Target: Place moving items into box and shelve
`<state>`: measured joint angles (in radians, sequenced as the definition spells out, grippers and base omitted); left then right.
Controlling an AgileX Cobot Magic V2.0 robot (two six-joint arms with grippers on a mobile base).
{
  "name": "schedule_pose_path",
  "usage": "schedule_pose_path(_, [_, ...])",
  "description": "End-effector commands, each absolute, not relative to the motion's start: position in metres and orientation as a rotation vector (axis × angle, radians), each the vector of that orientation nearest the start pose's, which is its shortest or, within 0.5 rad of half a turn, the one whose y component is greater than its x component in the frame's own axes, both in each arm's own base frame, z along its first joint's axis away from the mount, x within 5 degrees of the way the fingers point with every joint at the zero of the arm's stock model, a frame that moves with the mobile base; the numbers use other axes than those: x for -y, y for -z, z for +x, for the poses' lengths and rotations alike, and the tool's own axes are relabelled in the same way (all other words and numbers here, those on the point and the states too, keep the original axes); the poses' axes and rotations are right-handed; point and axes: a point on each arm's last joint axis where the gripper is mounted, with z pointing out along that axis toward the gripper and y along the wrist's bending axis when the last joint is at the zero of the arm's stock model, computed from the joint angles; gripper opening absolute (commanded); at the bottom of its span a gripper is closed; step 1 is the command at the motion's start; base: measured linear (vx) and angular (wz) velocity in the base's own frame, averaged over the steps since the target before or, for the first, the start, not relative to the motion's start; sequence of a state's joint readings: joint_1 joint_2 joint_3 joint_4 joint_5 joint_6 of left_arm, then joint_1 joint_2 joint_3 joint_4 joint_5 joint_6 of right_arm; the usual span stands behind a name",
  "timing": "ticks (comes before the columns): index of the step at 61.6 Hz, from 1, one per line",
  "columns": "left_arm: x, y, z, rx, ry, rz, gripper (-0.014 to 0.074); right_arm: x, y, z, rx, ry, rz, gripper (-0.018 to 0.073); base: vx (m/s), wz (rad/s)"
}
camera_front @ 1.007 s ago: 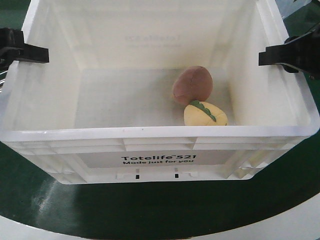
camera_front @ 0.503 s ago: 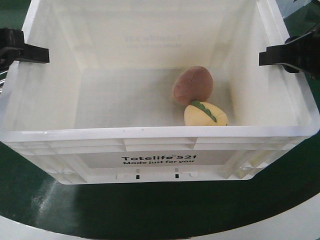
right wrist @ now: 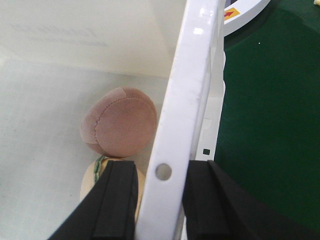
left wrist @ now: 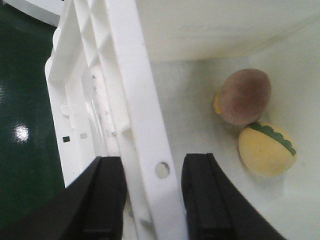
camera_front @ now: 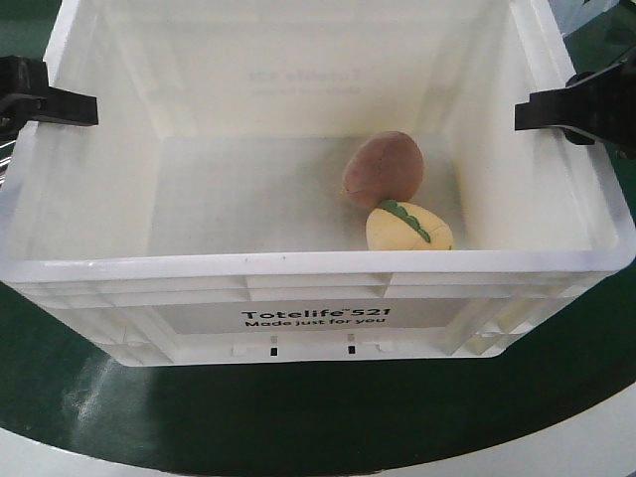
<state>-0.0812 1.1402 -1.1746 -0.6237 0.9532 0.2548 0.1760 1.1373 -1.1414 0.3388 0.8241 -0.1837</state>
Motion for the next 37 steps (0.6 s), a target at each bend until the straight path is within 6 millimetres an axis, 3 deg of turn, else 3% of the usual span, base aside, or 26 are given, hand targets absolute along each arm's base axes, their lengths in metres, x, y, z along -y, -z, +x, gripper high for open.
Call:
schedule_pose_path(1, [0.0698, -0.4274, 0.2115, -2.083, 0.847, 0.143, 0.0000, -0.0692, -0.4176, 0.2156, -2.063, -0.523, -0.240, -0.0006, 0.00, 0.00])
schedule_pose_path(37, [0.0698, -0.4274, 0.2115, -2.083, 0.847, 0.143, 0.0003, -0.0693, -0.4177, 0.2156, -2.062, -0.526, -0.238, -0.0006, -0.08, 0.00])
